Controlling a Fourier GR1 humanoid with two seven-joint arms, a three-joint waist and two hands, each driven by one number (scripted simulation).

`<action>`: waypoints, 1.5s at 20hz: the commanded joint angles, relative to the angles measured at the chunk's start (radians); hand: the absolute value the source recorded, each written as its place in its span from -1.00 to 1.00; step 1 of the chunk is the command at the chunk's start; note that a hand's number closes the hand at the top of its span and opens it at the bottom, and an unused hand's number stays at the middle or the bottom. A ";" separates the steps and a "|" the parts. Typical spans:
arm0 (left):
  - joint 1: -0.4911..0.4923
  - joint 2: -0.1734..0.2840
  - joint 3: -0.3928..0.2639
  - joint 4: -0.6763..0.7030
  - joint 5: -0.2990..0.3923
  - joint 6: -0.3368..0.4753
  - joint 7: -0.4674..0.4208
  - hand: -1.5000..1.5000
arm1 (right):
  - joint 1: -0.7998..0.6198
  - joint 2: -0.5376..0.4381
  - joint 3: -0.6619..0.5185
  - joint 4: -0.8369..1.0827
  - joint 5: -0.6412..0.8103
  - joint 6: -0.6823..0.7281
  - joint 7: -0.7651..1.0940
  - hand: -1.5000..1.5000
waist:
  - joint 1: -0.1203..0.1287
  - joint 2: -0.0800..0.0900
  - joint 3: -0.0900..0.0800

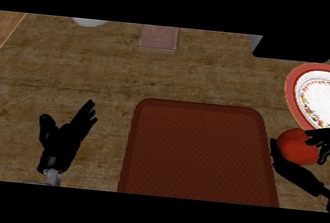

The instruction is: Pick the bell pepper from the tray and place it in the plate

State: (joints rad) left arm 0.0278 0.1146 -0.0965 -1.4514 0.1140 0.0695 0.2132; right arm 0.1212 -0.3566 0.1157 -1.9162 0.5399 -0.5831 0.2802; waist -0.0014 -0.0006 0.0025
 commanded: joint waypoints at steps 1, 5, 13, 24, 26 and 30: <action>-0.035 0.020 0.034 0.044 0.020 -0.034 -0.009 0.00 | -0.104 -0.023 -0.143 0.244 -0.149 -0.019 -0.171 1.00 | 0.007 0.004 -0.001; -0.032 -0.014 -0.007 0.042 -0.014 -0.011 -0.010 0.00 | -0.225 -0.058 -0.283 0.448 -0.207 -0.049 -0.291 1.00 | 0.015 0.006 0.000; -0.080 -0.038 -0.006 0.077 -0.019 -0.003 0.009 0.00 | -0.490 -0.128 -0.454 1.005 -0.363 0.030 -0.668 1.00 | 0.026 0.011 0.001; -0.060 -0.020 -0.018 0.055 -0.024 -0.037 0.013 0.00 | -0.705 -0.341 -0.443 1.527 -0.247 0.134 -0.619 -1.00 | 0.075 0.029 0.001; -0.059 -0.024 -0.012 0.054 -0.017 -0.041 -0.017 0.00 | -0.707 -0.337 -0.425 1.585 -0.235 0.202 -0.651 -1.00 | 0.082 0.033 0.003; -0.090 -0.018 0.004 0.079 -0.014 -0.041 -0.001 0.00 | -0.770 -0.337 -0.445 1.645 -0.259 0.303 -0.725 -1.00 | 0.076 0.034 0.006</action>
State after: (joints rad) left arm -0.0435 0.0943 -0.1013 -1.4089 0.1021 0.0296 0.2106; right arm -0.6087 -0.6956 -0.3304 -0.3464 0.2772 -0.3440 -0.4037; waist 0.0724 0.0270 0.0077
